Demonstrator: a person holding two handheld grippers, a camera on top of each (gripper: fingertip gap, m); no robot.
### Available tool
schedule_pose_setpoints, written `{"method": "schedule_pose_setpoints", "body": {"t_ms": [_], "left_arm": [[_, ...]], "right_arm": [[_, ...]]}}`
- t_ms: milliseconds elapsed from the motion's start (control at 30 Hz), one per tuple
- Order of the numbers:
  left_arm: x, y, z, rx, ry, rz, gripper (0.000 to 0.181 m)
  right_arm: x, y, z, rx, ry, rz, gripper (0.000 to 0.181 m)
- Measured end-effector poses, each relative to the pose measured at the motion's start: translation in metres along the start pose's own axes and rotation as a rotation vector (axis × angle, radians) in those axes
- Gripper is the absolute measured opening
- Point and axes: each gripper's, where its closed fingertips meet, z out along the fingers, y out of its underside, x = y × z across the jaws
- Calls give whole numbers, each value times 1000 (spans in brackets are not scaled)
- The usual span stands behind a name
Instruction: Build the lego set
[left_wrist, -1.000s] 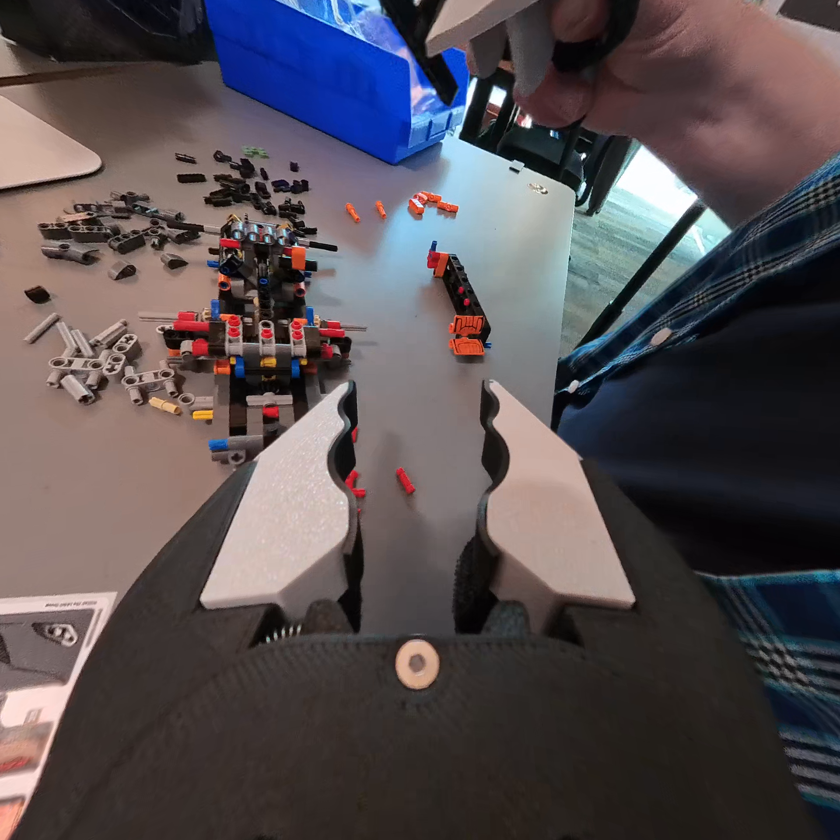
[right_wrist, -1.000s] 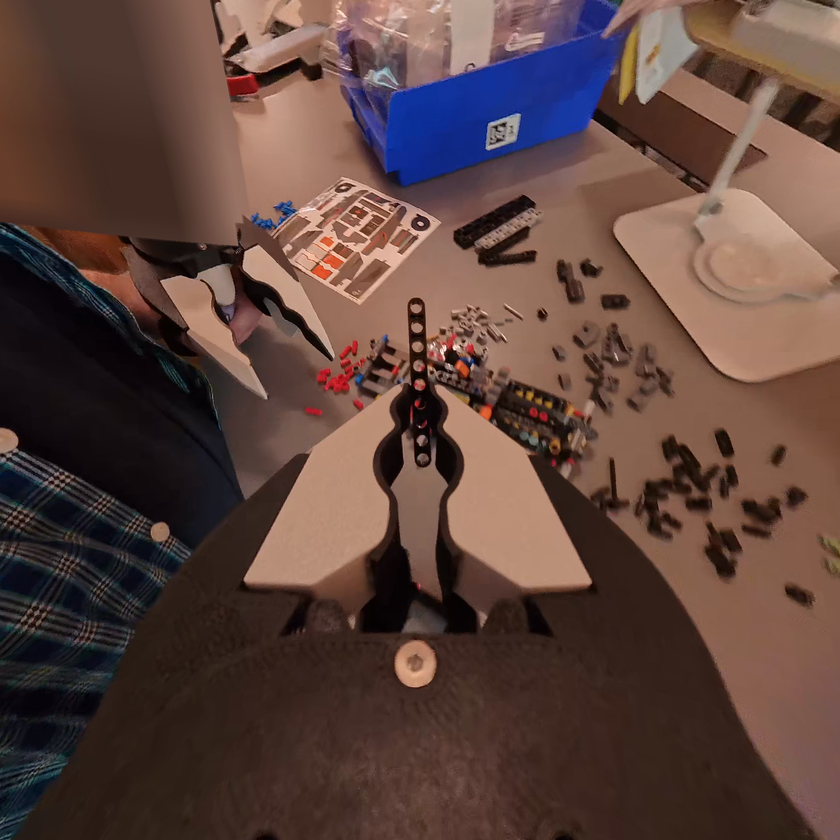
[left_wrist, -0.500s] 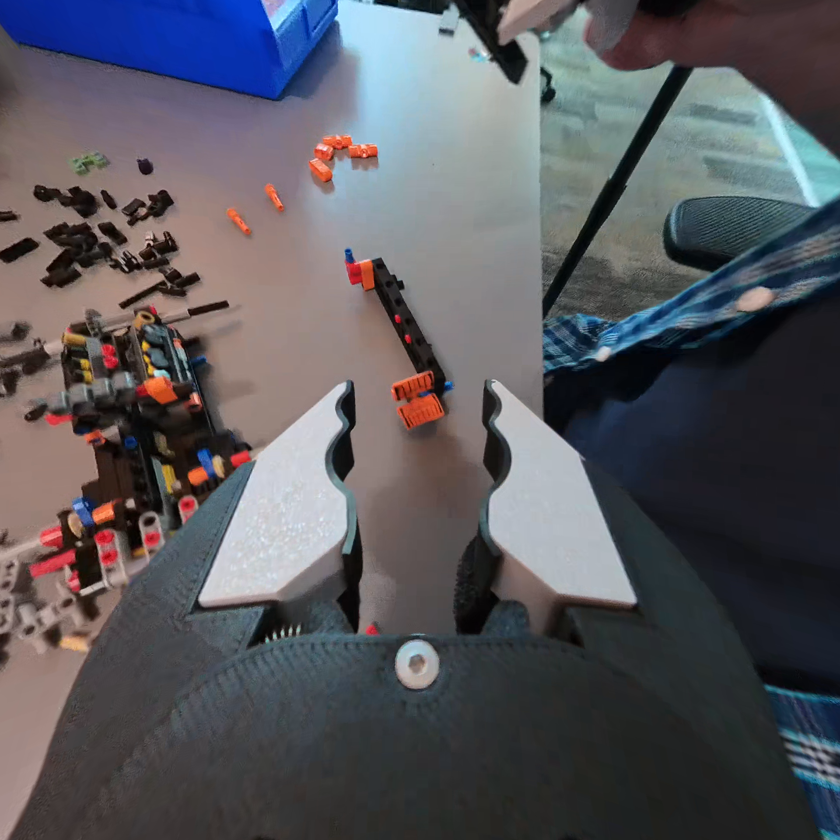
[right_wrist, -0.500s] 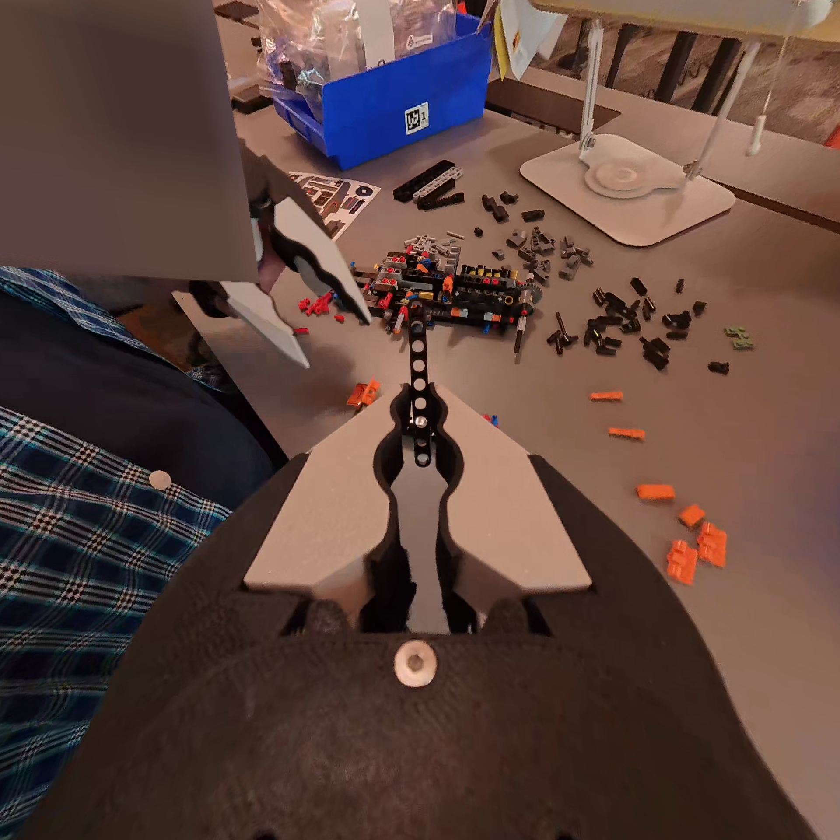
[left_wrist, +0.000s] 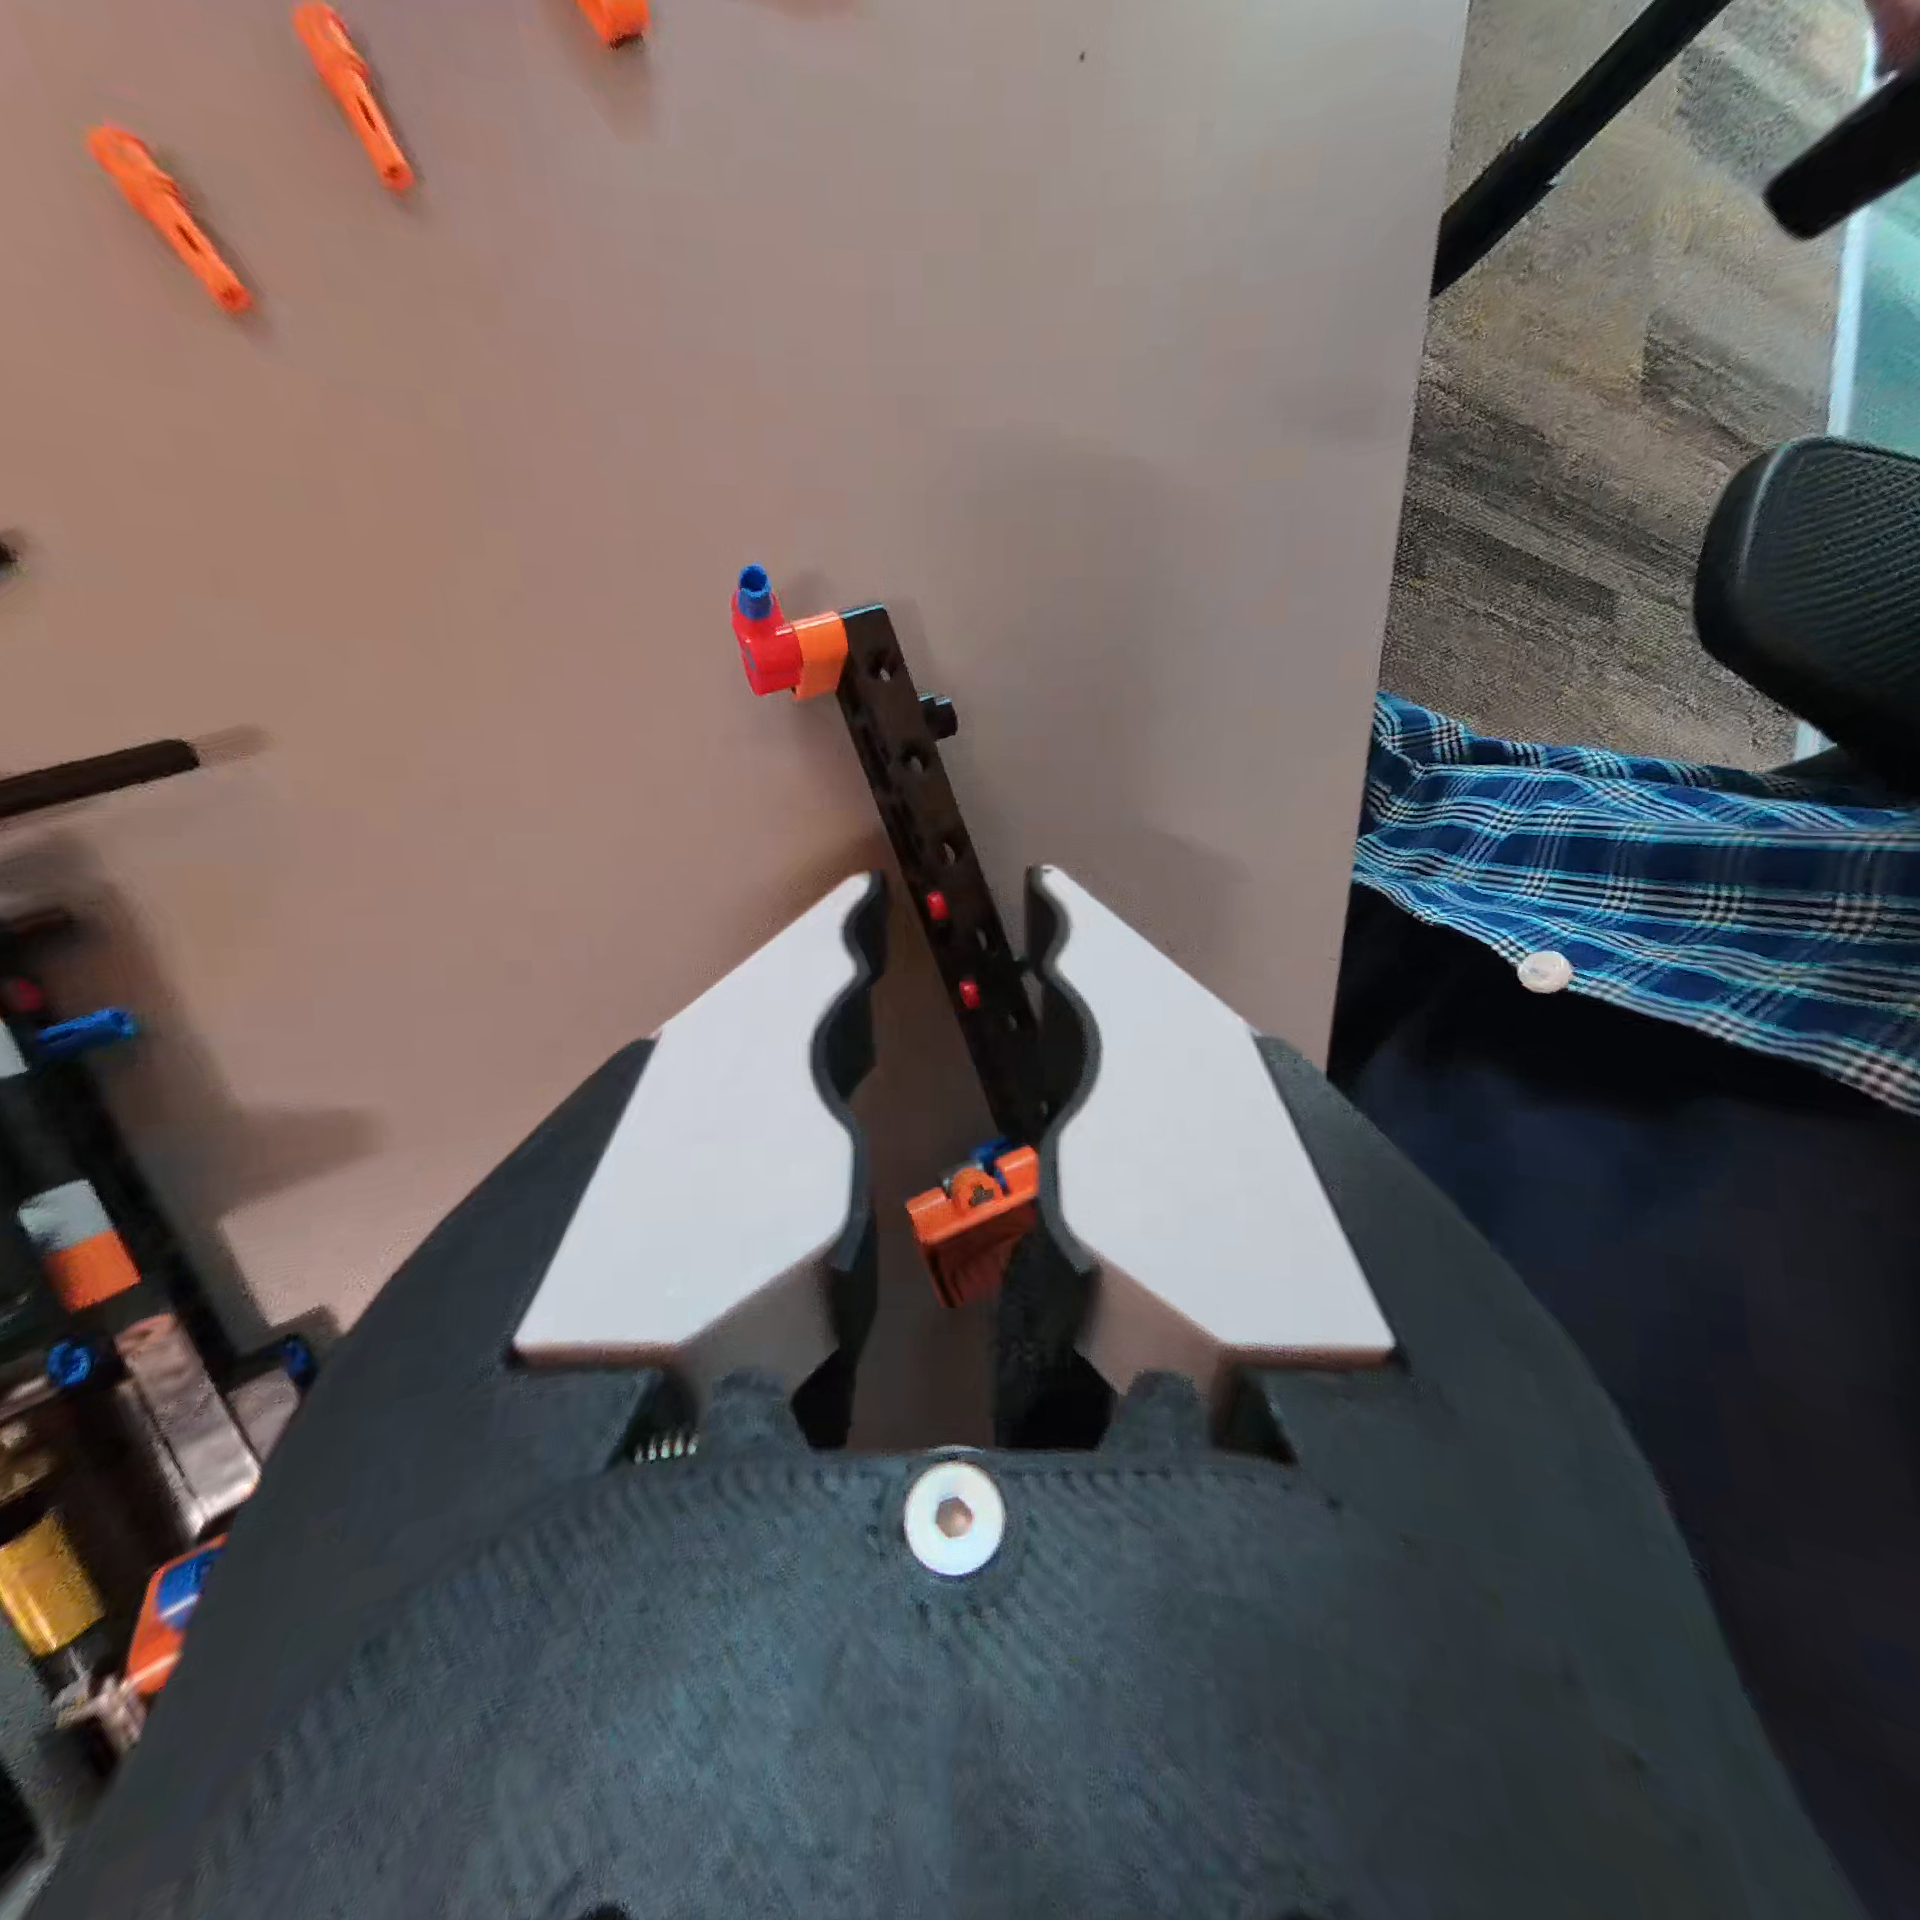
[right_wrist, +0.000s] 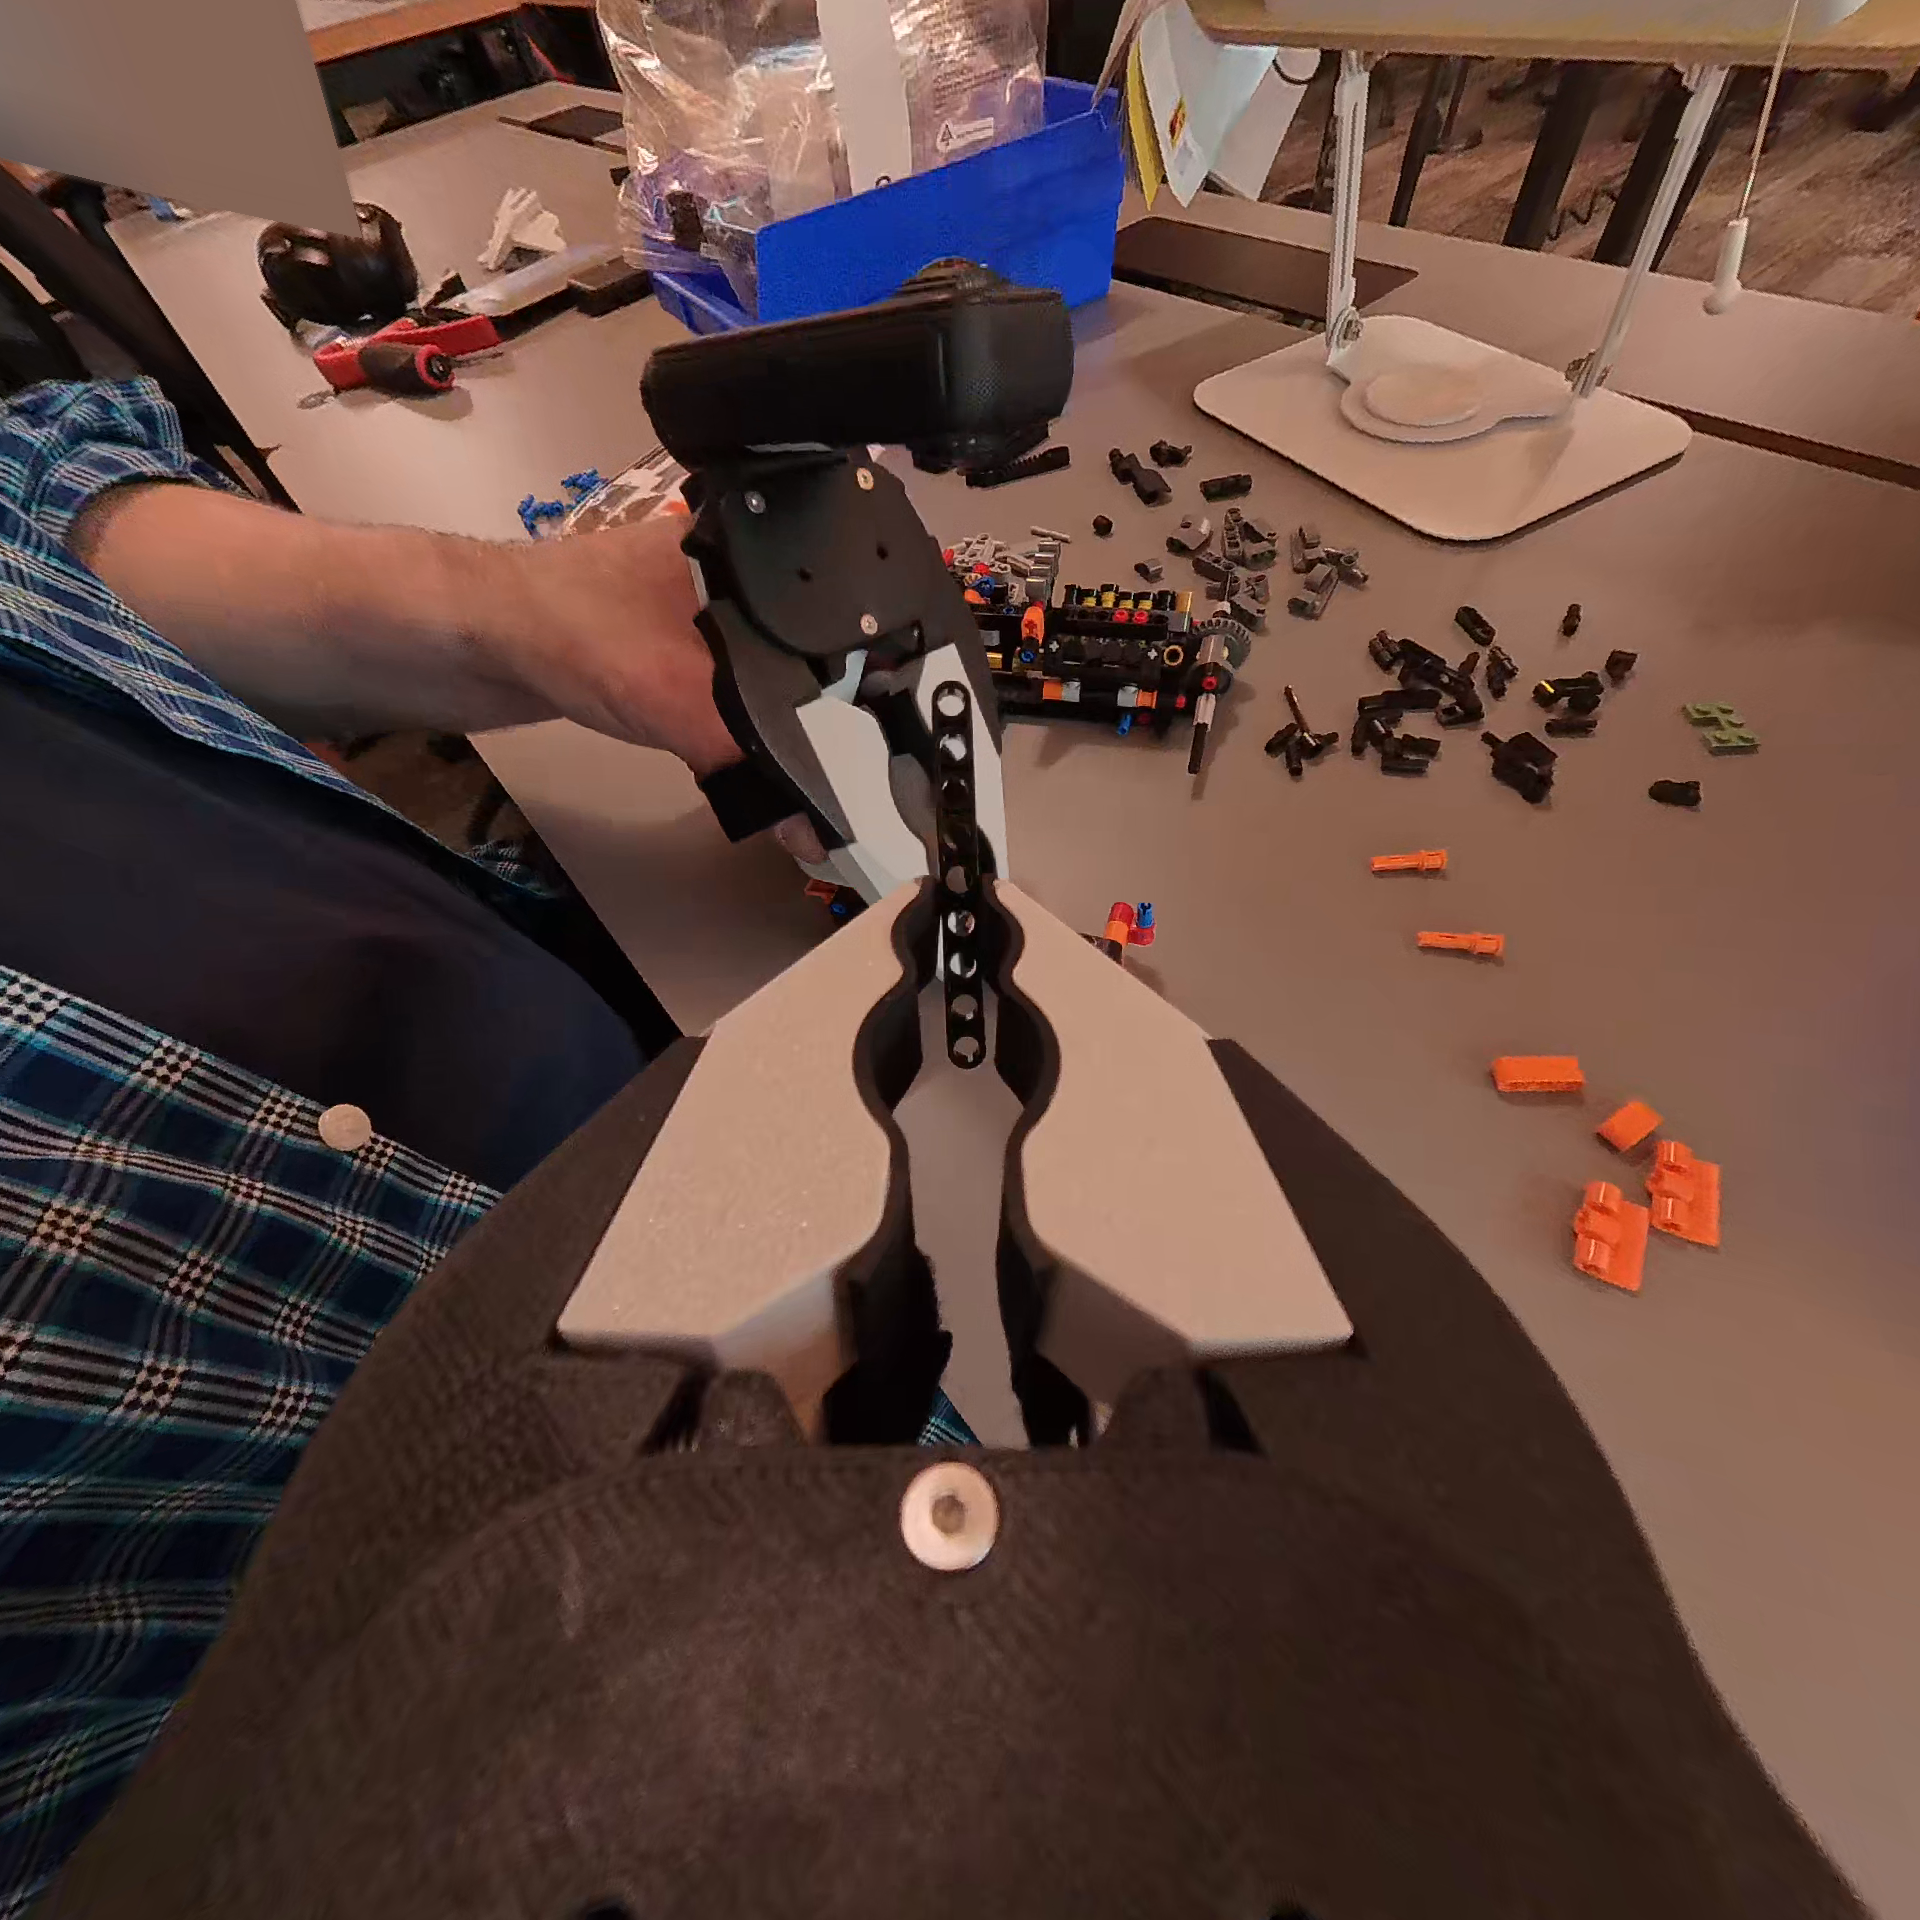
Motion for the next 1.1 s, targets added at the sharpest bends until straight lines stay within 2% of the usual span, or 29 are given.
{"method": "schedule_pose_setpoints", "body": {"t_ms": [33, 200, 333, 467, 533, 600, 667, 800, 900, 1000, 1100], "left_arm": [[0, 0, 2, -1, -1, 9, 19], [0, -3, 1, -1, 1, 43, 11], [-5, -12, -17, 127, 7, 19, 11], [-13, -29, -77, 373, 0, -24, 11], [-27, -32, -119, 530, -34, -84, 11], [-33, -30, -168, 743, -11, -126, 11], [-50, -14, -207, 890, -31, -225, 10], [-66, 29, -285, 1268, -35, -303, 10], [-84, 67, -310, 1379, -118, -396, 10], [-90, 94, -326, 1452, -111, -456, 10], [-99, 114, -343, 1557, -65, -535, 11]], "right_arm": [[0, 0, 0, -1, 2, 1, 4], [-1, -6, 5, -1, 1, -7, 4], [-4, -20, 11, 12, -4, -30, 4], [-8, -46, 25, 49, -38, -43, 4], [-12, -61, 39, 64, -69, -60, 4], [-19, -76, 57, 73, -112, -78, 4], [-28, -89, 77, 77, -165, -96, 4], [-51, -110, 123, 75, -270, -102, 4], [-74, -117, 161, 54, -346, -87, 5], [-102, -118, 193, 20, -438, -84, 4], [-135, -103, 221, -72, -527, -157, 4]]}}
